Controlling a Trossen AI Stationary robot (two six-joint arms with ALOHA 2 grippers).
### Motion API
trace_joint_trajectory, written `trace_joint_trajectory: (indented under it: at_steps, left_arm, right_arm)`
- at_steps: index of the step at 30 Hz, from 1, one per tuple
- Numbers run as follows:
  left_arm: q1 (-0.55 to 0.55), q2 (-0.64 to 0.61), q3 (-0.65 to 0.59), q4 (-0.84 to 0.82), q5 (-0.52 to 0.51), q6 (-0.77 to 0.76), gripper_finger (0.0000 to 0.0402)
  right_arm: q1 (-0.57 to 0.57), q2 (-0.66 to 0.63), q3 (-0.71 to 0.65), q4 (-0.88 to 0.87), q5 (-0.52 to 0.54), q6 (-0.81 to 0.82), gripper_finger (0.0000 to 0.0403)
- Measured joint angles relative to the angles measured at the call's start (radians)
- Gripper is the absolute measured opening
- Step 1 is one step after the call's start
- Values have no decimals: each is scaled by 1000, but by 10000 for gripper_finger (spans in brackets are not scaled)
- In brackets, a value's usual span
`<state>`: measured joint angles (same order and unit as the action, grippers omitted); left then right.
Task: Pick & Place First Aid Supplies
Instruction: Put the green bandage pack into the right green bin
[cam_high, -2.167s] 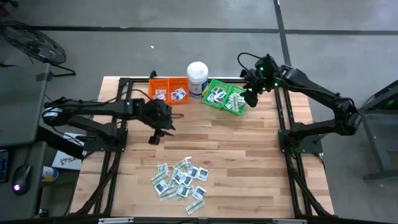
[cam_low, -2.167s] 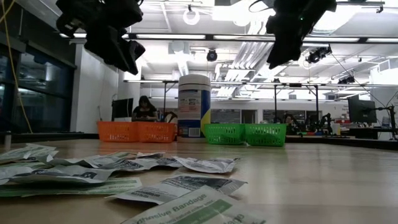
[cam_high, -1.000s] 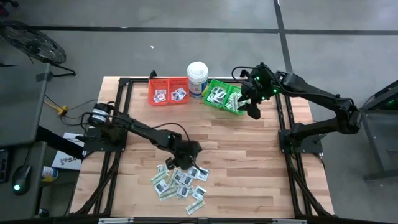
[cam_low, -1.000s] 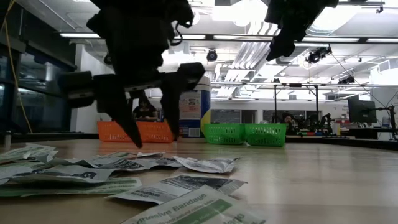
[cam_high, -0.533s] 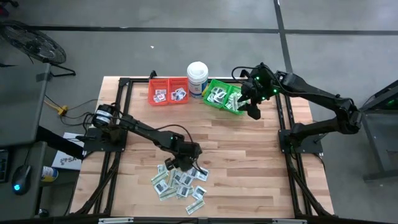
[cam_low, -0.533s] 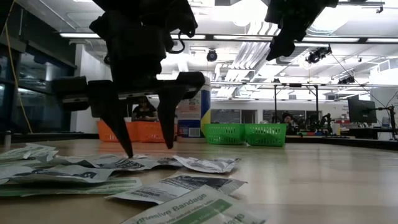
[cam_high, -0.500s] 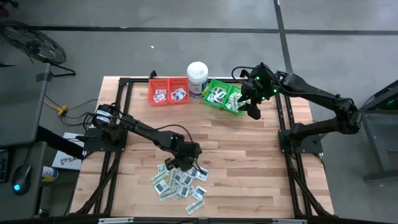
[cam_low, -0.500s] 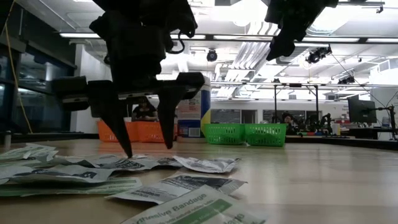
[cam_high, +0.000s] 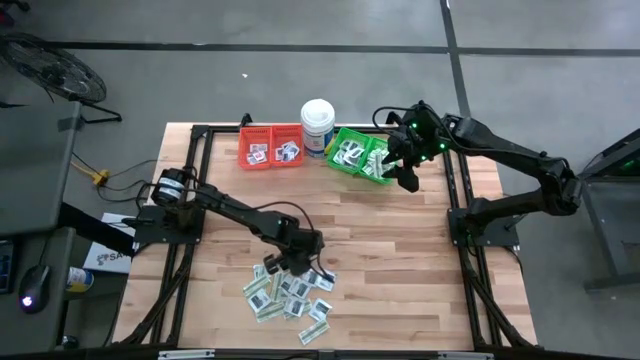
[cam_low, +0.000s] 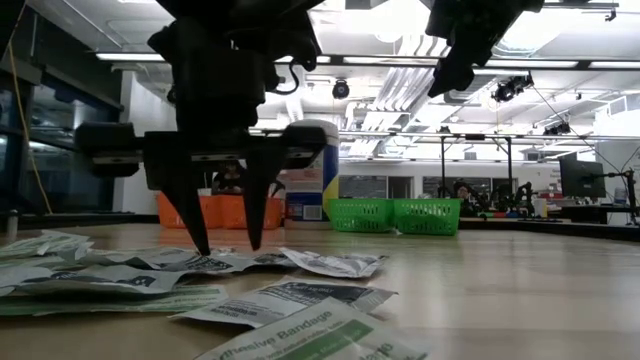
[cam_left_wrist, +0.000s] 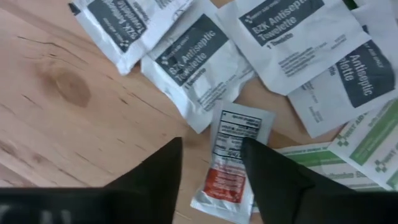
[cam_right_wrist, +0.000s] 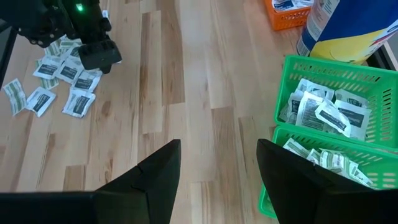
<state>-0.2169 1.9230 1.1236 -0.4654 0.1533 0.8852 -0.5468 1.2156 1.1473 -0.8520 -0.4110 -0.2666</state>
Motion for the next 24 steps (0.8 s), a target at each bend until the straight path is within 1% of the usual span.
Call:
trace_joint_trajectory:
  at_steps: [8,13,19,24]
  left_arm:
    - [0,2,-2,-29,6,1,65]
    - [1,2,-4,-35,31,-7,11]
    - [1,-1,8,-47,21,-81,3]
    - [-1,5,87,-123,-4,-98,1]
  right_arm:
    - [0,0,0,0,0,4,204]
    - [0,0,1,0,0,4,204]
    - [0,0,1,0,0,4,204]
    - [0,0,1,0,0,4,204]
